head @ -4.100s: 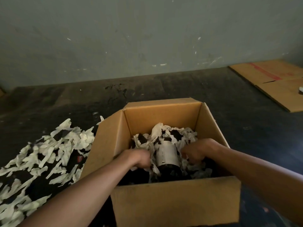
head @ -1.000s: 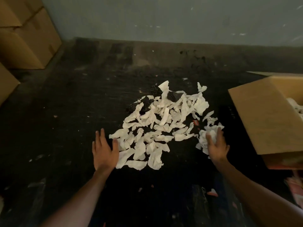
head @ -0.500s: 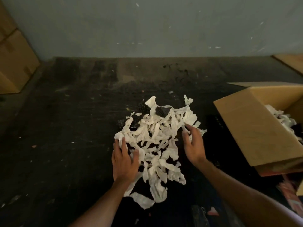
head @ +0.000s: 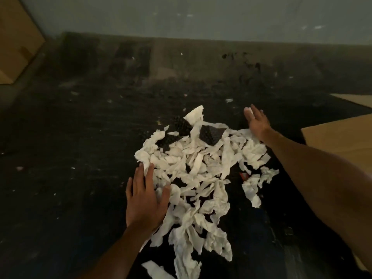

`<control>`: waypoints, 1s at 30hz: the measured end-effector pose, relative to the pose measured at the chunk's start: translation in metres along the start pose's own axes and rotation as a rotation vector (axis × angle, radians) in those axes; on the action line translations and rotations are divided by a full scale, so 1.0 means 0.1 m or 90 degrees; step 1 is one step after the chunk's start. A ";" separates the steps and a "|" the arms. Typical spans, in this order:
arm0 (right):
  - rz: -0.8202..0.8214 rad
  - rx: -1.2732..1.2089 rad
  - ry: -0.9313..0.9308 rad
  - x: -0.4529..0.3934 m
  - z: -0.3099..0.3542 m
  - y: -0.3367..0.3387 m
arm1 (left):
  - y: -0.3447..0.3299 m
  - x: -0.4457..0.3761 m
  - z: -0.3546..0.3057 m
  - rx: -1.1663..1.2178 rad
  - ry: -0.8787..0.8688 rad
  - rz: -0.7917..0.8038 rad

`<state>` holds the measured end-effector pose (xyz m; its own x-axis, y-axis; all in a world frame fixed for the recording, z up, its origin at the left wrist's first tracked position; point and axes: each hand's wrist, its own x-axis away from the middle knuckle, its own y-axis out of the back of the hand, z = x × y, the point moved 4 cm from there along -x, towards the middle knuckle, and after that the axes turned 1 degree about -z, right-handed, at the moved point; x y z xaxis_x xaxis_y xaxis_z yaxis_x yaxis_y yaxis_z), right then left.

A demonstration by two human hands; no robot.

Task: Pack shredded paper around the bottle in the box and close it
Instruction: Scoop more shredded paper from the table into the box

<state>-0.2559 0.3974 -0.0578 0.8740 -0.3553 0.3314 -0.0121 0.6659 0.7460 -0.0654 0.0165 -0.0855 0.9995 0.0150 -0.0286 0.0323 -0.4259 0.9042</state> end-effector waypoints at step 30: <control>0.132 0.489 0.621 1.18 0.37 -1.15 | -0.10 -1.07 -0.15 -0.248 -0.361 0.257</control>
<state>-0.1696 0.2544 -0.0827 0.8124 0.5601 0.1625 -0.1843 -0.0178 0.9827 -0.1724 0.0327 -0.0847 0.7857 -0.5798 0.2156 -0.2308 0.0486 0.9718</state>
